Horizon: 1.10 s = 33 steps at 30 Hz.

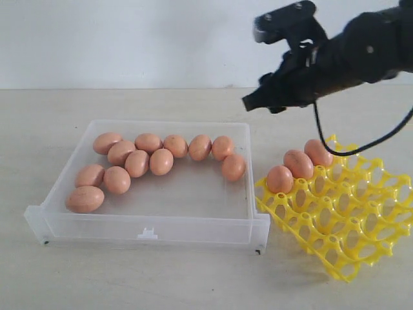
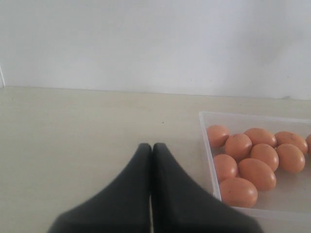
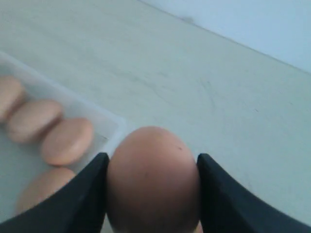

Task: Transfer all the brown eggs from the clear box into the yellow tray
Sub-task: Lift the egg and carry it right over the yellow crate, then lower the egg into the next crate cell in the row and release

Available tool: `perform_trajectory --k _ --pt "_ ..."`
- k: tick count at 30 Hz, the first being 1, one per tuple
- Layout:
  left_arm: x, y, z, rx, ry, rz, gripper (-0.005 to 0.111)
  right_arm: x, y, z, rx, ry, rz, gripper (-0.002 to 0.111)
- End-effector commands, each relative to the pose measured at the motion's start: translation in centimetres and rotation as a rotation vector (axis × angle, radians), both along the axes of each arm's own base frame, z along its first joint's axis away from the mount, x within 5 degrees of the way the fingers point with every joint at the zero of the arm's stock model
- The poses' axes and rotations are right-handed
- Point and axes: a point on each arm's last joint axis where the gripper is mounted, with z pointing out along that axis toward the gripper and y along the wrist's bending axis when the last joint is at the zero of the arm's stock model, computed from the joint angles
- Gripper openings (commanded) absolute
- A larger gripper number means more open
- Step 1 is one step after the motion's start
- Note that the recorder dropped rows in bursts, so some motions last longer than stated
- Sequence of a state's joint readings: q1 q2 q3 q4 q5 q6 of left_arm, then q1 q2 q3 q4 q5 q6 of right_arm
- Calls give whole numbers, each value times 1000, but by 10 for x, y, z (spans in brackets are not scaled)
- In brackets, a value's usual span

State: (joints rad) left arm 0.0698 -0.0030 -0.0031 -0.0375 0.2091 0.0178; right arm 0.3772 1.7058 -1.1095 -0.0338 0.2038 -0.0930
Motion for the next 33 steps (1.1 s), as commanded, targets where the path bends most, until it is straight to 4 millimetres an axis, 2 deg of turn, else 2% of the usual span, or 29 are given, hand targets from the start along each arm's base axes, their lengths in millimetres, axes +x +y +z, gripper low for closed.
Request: perform_trajectory --k 1,5,9,22,25,27,33 --pt "0 0 -1 4 0 1 -4 5 -41 -17 6 -16 -108 4" --pt "0 0 -1 4 0 1 -4 7 -64 -23 23 -36 -176 4" --pt "0 0 -1 4 0 1 -4 5 -76 -30 54 -44 -227 4" --pt "0 0 -1 4 0 1 -4 -6 -79 -47 31 -131 -194 4" --pt "0 0 -1 4 0 1 -4 -4 -86 -48 29 -128 -222 4" --pt "0 0 -1 4 0 1 -4 -2 -93 -55 39 -106 -260 4" --pt "0 0 -1 4 0 1 -4 0 -94 -72 26 -56 -262 4"
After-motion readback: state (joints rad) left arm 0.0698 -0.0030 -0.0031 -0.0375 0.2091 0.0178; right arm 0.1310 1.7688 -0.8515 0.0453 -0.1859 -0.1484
